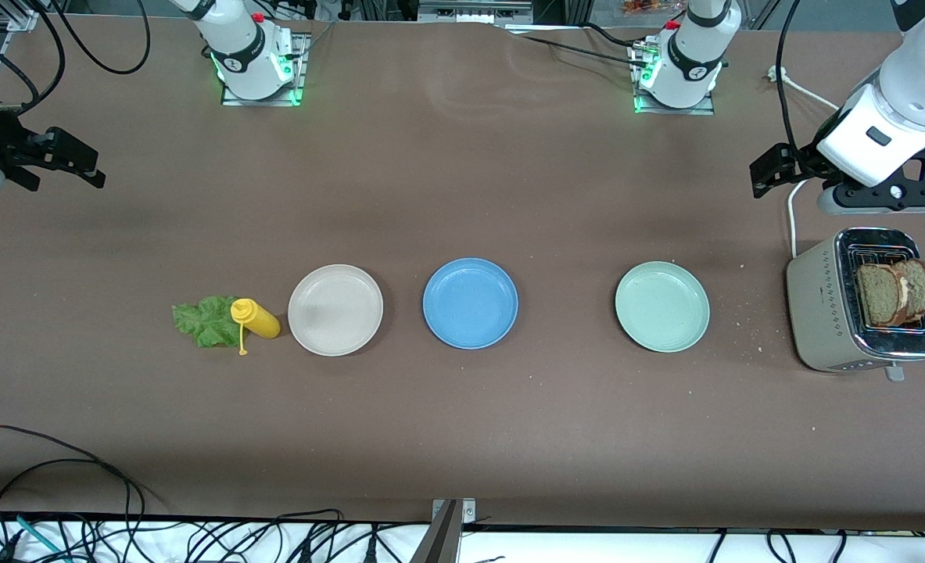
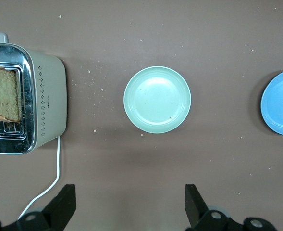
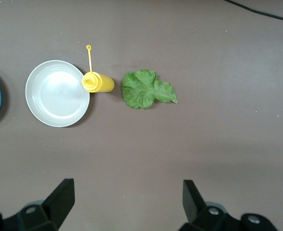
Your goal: Make sandwich in blue plate with both arms
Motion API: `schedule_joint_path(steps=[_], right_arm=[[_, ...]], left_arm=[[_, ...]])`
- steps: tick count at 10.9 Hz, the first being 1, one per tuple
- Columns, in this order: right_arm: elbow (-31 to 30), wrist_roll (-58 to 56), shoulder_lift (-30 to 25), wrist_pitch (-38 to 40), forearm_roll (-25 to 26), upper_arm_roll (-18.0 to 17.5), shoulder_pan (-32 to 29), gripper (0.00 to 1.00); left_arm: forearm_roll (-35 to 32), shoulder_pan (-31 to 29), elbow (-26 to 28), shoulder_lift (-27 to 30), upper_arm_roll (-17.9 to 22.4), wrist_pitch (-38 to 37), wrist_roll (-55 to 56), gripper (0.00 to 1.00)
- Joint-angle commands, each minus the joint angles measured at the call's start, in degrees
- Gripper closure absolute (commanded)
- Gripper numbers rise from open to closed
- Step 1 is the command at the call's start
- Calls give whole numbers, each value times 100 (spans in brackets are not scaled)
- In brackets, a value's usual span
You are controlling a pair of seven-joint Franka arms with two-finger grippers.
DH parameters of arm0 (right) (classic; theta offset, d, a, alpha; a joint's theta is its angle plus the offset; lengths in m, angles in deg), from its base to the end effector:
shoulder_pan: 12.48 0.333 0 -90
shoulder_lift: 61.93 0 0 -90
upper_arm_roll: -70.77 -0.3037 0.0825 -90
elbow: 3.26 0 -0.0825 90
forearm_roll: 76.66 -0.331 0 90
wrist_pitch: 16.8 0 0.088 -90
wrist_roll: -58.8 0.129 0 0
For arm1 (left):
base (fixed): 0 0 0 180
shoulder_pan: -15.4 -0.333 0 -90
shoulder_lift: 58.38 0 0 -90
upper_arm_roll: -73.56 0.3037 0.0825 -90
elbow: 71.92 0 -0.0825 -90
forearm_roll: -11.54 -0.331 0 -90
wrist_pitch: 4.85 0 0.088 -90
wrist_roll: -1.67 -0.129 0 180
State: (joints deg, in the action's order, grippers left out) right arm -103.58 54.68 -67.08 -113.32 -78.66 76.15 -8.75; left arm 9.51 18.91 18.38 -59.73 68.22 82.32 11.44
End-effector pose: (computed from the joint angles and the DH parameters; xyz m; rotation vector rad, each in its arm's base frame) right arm 0.4830 -0.0116 0.5682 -3.0988 -0.0617 -0.0392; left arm 0.4954 -0.0718 0.5723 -3.0941 -0.0253 0.1110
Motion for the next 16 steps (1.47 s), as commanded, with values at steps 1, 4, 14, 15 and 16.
schedule_joint_path(steps=[1, 4, 14, 15, 16], right_arm=[[189, 87, 58, 125, 6, -28, -13, 0], [224, 87, 58, 125, 6, -36, 5, 0], [268, 87, 58, 125, -3, -45, 5, 0], [277, 87, 58, 125, -3, -45, 14, 0], [277, 87, 58, 125, -3, -54, 5, 0]], left_arm=[[123, -26, -206, -94, 16, -139, -116, 0], [114, -17, -206, -94, 16, -130, -116, 0], [114, -17, -206, -94, 16, -130, -107, 0], [114, -26, -198, -94, 16, -139, -116, 0], [114, -26, -198, -94, 24, -130, -116, 0]])
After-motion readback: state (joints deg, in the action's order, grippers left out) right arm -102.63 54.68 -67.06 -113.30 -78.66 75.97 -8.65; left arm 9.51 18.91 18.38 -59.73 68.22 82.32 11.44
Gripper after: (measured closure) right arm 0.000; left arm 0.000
